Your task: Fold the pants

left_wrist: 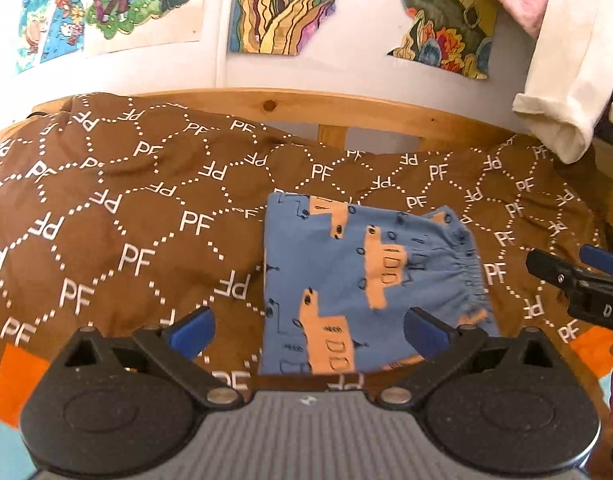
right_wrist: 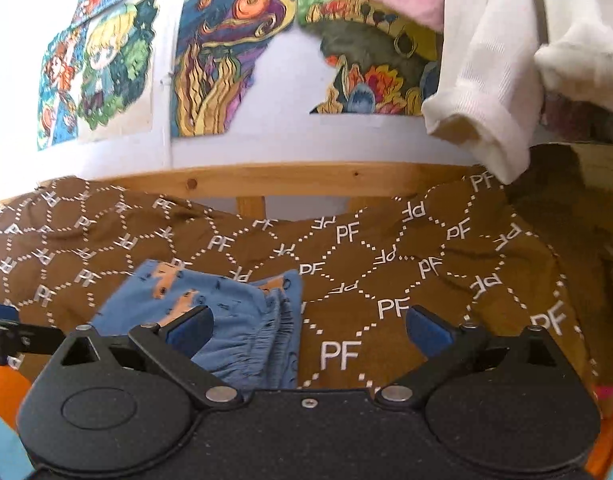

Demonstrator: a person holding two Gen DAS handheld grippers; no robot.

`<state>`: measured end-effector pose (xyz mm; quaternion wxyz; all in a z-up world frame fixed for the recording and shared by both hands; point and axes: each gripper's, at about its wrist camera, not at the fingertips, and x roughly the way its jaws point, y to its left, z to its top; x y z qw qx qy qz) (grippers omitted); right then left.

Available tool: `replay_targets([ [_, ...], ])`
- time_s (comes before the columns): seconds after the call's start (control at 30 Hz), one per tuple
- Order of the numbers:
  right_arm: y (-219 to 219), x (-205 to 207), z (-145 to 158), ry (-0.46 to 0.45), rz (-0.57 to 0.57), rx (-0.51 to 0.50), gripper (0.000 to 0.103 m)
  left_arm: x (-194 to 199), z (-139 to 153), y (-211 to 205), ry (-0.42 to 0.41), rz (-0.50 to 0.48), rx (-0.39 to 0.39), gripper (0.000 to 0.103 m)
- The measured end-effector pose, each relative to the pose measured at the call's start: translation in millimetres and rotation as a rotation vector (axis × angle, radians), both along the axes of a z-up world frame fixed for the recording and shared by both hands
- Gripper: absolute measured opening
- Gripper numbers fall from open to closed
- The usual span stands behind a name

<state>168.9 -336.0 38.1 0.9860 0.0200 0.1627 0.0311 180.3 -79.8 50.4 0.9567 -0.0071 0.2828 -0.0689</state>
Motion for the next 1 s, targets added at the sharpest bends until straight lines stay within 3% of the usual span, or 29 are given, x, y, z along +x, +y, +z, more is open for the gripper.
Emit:
replay_targets([
  [0.3, 14.9, -59.3, 16.5, -0.005, 0.0, 0.026, 0.102, -45.9, 3.6, 8.3, -0.036, 0.03, -0.001, 0.103],
  [0.5, 28.5, -85.6, 20.2, 0.011, 0.006, 0.035, 0.102, -72.5, -0.7, 17.4, -0.037, 0.03, 0.044, 0.103],
  [0.8, 40.4, -121.5, 5.3, 0.042, 0.011, 0.069, 0.102, -94.1, -11.0, 19.8, -0.012, -0.014, 0.08, 0.103],
  [1.0, 47.1, -122.0, -7.6, 0.072, 0.002, 0.06, 0.102, -98.5, -18.6, 17.2, -0.026, -0.018, 0.109, 0.103],
])
